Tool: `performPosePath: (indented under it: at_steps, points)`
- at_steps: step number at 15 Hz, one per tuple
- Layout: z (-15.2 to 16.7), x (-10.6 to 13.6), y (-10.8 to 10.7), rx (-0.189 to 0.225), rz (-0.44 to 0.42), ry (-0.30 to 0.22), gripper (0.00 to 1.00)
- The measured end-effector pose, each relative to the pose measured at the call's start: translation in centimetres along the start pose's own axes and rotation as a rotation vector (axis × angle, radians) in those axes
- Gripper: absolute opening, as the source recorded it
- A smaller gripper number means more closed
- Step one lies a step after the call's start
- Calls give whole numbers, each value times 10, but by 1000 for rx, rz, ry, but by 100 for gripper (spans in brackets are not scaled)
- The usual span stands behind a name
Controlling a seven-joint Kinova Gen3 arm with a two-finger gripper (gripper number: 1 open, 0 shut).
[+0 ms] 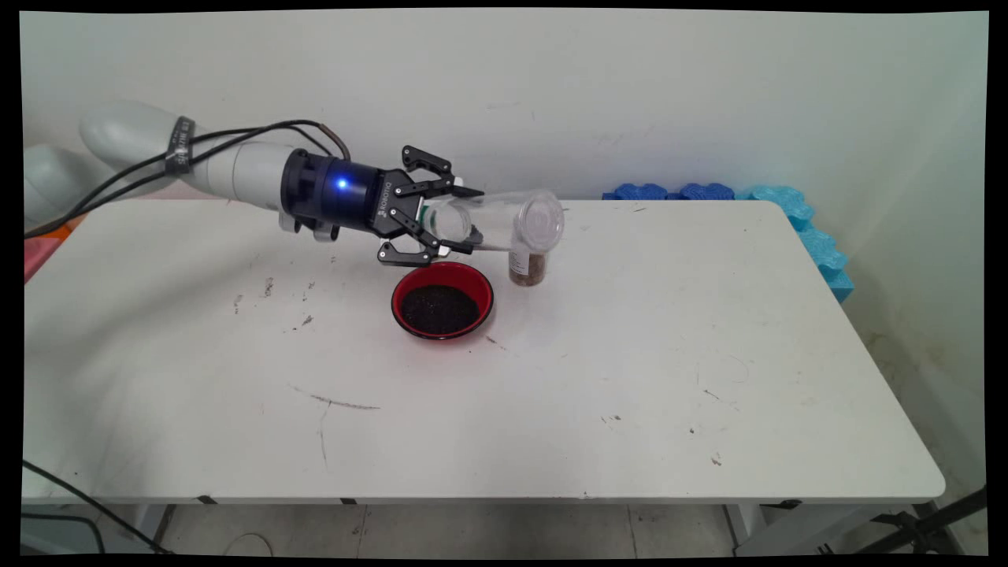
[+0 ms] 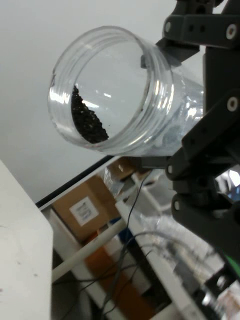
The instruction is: Pour the black seasoning powder in the red bowl
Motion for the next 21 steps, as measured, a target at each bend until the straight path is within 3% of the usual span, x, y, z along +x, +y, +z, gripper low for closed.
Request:
performPosePath:
  at_steps: [4, 15, 21]
  points:
    - [0, -7, 4, 33, 197, 11, 0]
    - [1, -33, 16, 96, 622, 24, 0]
    - [1, -45, 20, 120, 904, -2, 0]
